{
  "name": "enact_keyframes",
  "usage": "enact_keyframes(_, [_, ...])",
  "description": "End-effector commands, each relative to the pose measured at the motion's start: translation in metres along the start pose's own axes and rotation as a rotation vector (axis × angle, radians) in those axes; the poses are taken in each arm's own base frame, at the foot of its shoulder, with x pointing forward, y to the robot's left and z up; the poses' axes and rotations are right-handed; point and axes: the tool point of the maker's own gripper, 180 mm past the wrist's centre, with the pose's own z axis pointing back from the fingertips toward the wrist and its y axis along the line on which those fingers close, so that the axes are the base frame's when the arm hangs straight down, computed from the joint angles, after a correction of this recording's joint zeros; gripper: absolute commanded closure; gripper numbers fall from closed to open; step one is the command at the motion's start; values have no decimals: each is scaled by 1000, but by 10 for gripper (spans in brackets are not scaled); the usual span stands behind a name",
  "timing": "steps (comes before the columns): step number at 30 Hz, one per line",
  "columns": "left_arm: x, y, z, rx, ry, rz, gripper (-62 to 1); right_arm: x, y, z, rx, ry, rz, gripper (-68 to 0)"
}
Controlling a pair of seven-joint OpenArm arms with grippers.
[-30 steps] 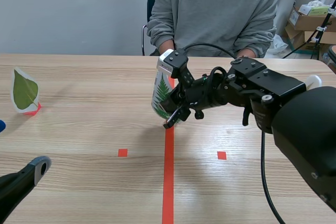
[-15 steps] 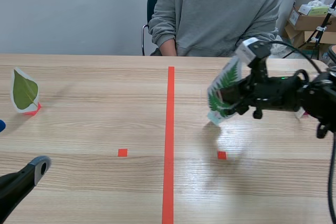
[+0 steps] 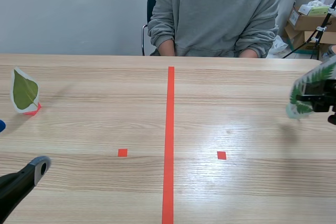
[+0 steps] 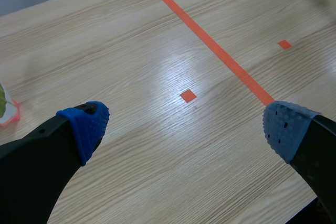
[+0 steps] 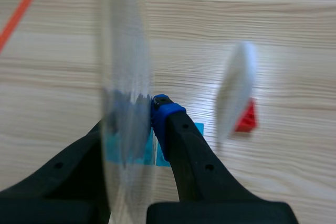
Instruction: Do the leaf sorting experiment
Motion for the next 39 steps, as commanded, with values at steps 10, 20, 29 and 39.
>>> enact_keyframes(10, [10,-2,-1,0,-38,6,-623,15,-15,-10,-132,-41,135,-20])
enact_keyframes(20, [9,-2,-1,0,-38,6,-623,-17,-5,-9,-118,33,111,-20])
enact_keyframes(29, [9,-2,-1,0,-38,6,-623,-26,-6,-6,-121,62,111,-117])
enact_keyframes(39, [9,-2,-1,0,-38,6,-623,-27,-6,-6,-122,65,130,-456])
